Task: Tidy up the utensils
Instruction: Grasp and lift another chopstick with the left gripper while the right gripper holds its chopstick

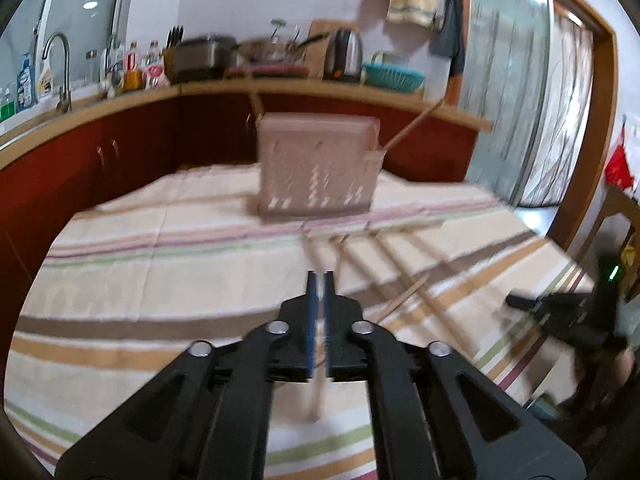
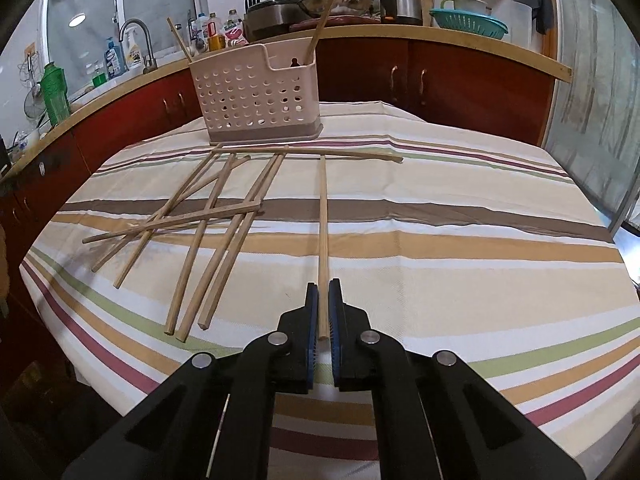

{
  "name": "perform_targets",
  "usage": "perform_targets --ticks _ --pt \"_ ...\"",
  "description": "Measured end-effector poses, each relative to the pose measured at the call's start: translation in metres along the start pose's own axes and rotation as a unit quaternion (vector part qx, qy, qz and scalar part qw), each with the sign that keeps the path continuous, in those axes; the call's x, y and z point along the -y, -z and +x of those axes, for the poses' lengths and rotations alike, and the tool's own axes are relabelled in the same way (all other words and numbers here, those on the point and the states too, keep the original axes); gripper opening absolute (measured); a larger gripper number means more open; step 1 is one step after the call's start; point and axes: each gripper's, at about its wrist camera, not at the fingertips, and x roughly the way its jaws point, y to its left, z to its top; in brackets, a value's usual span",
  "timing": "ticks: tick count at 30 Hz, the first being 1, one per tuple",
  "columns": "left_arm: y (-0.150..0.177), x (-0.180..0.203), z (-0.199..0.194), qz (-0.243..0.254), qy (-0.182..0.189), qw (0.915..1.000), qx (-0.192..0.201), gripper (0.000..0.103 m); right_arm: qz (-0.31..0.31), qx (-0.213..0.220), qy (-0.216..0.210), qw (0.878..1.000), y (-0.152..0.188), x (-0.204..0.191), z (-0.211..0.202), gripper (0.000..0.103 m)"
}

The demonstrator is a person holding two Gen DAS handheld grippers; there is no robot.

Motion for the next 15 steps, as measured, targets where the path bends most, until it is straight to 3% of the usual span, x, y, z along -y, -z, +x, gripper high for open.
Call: perform_targets --ticks 1,3,7,15 --pt "0.009 -0.009 0.003 0.002 -0.003 0.9999 -0.012 0.029 0.000 0.001 0.000 1.000 0.000 0.000 -0.001 0.006" --pt "0.022 -0.022 0.006 0.000 -0.001 0.9997 -0.026 0.036 0.001 0.002 0.001 1.000 0.000 0.000 -0.002 0.006" --pt "0.043 -0.044 0.013 0.005 0.020 0.9983 -0.055 0.039 0.002 0.002 0.001 1.000 -0.001 -0.002 -0.001 0.006" --pt "0.058 -0.039 0.034 0.063 0.047 0.9923 -0.095 0.039 0.004 0.000 0.001 1.000 -0.002 -0.004 -0.001 0.006"
